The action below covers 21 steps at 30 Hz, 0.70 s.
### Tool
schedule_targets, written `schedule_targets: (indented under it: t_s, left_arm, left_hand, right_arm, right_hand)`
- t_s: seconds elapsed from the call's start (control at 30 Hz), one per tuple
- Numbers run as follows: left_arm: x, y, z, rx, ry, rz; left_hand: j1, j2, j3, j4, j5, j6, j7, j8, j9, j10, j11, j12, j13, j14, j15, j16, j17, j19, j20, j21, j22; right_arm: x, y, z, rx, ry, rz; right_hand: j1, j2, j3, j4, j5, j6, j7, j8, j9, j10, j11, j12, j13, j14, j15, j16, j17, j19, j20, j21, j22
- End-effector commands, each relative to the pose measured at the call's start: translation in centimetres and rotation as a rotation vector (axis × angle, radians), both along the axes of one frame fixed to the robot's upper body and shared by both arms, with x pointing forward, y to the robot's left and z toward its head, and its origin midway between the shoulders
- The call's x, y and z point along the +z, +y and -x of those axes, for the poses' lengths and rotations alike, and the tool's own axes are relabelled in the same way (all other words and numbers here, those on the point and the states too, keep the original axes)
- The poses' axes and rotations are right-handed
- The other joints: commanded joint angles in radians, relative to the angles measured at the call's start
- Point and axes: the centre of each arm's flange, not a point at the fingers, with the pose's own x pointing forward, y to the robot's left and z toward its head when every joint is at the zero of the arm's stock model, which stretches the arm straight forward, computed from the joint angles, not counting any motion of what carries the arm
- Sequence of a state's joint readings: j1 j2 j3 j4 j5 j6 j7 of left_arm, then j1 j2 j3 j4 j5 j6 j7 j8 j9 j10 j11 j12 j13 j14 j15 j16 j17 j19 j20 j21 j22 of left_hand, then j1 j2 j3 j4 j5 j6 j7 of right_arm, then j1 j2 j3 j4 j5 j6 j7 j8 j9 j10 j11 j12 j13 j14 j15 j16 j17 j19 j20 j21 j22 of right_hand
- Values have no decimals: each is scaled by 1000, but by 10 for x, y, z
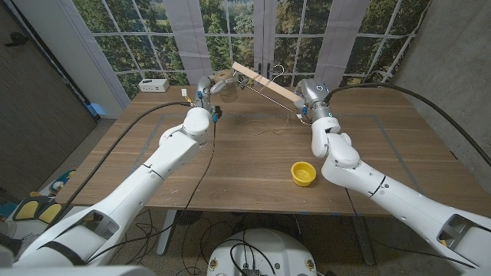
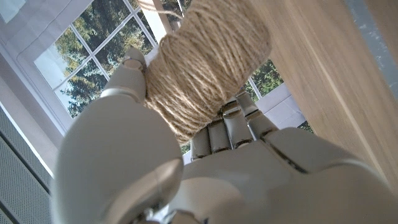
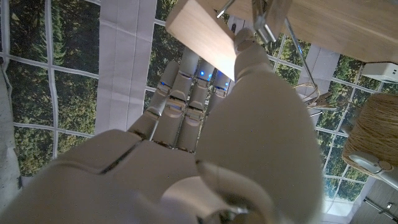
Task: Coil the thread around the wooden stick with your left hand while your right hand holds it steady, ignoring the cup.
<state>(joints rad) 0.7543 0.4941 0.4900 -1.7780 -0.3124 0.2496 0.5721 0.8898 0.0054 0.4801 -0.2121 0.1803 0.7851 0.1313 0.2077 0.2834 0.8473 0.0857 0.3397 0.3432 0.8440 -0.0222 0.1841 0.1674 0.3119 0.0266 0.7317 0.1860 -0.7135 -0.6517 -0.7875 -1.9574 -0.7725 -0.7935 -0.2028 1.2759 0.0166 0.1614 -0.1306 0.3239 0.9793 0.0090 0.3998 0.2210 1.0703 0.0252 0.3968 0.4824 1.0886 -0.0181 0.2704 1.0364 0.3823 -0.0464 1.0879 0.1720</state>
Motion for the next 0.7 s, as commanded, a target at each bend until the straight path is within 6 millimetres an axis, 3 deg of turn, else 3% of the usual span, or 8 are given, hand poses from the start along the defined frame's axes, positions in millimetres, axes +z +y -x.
schedule_targets:
  t_s: [0.03,0.4,0.57,0.7]
  left_arm:
    - [-22,-6,4,61,23,-25]
    - [-40,-1,-1,102,12,-39]
    - [-56,1,-7,113,-5,-53]
    - [-72,5,-10,122,-3,-40]
  left_hand:
    - [71,140,68,67,2,242,-85,6,1,346,-235,-3,0,27,-172,-1,3,-2,2,-5,1]
    - [69,139,69,67,2,239,-86,6,2,345,-234,-6,0,21,-171,-1,3,-5,3,-5,0]
    - [62,140,69,71,4,228,-109,1,0,330,-234,-16,-4,11,-172,-3,3,-8,5,-6,0]
    - [58,140,69,75,5,224,-113,0,-1,327,-232,-21,-8,9,-172,-3,3,-8,3,-6,0]
  right_arm:
    - [4,0,1,-10,118,43]
    - [1,3,-8,27,222,89]
    - [1,7,-13,39,277,105]
    - [1,9,-16,39,323,113]
  right_hand:
    - [124,110,10,-5,4,79,-61,7,51,59,-47,0,-2,183,-209,7,6,2,-108,9,3]
    - [125,106,14,-9,2,86,-53,5,47,68,-37,-5,-9,184,-209,8,9,0,-103,8,2]
    - [130,98,21,-16,-3,94,-44,1,39,80,-23,-7,-17,186,-205,8,9,-4,-95,4,1]
    - [129,95,25,-17,-7,96,-39,-2,35,83,-19,-7,-17,188,-203,8,9,-5,-91,3,1]
